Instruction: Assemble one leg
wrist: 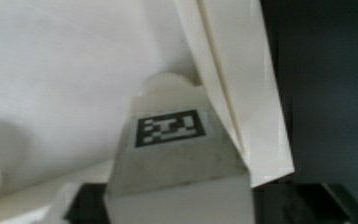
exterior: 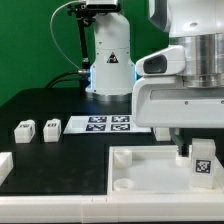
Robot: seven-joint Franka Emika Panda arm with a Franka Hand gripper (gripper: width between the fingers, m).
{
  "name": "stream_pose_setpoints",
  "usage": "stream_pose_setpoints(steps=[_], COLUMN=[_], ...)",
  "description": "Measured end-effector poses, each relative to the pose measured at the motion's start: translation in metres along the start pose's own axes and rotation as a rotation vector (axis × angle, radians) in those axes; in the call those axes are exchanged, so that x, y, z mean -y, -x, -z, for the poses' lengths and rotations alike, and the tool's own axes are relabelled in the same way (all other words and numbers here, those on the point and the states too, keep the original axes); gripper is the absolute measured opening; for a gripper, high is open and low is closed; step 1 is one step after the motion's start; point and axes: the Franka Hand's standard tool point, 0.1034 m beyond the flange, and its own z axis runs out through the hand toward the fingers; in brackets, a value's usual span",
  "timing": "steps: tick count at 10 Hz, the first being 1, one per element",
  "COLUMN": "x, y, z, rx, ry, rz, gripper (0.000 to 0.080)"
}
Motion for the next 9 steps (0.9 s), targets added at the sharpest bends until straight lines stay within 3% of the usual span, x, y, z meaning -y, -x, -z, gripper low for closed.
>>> stream_pose_setpoints(steps=[1,5,9], x=[-0.002,-0.007,0.003], y=[0.0,-0.002,0.001], z=[0.0,-0.002,-0.003], rx=[0.0,0.026,0.095], ry=[0.002,0.01,-0.02], rz=[-0.087,-0.715,-1.443], gripper=[0.0299,0.0299,0.0299])
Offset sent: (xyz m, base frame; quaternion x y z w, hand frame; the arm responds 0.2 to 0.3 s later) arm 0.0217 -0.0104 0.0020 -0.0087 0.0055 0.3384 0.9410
